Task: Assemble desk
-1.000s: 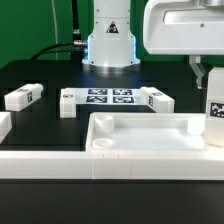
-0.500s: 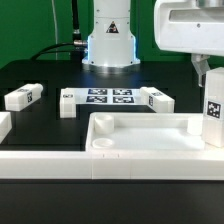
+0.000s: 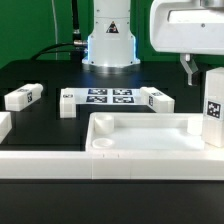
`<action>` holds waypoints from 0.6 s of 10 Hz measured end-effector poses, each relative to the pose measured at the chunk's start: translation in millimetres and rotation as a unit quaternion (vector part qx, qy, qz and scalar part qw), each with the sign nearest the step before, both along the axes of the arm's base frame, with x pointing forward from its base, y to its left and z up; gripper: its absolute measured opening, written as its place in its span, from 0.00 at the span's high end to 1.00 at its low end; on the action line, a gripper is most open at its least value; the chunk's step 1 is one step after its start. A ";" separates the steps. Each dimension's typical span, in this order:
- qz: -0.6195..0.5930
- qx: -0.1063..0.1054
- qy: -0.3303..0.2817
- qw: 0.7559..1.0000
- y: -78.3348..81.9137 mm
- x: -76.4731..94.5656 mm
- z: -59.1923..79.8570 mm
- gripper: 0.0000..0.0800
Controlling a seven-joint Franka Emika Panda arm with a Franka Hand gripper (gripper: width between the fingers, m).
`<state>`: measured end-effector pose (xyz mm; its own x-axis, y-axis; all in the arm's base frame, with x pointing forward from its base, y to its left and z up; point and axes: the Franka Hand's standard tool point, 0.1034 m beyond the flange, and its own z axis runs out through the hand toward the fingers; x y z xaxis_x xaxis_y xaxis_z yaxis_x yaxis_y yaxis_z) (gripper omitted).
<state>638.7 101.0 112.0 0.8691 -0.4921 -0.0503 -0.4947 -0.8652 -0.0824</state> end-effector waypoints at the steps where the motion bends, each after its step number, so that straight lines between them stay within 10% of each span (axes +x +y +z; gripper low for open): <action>1: 0.041 0.001 -0.004 0.999 -0.9 0.1 -0.3 0.19; 6: 0.264 -0.003 -0.023 0.964 2.2 0.8 1.4 0.19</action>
Offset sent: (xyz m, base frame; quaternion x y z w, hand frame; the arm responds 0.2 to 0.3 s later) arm 0.0043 0.0055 0.0033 -0.0222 -0.0001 -0.2514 0.9676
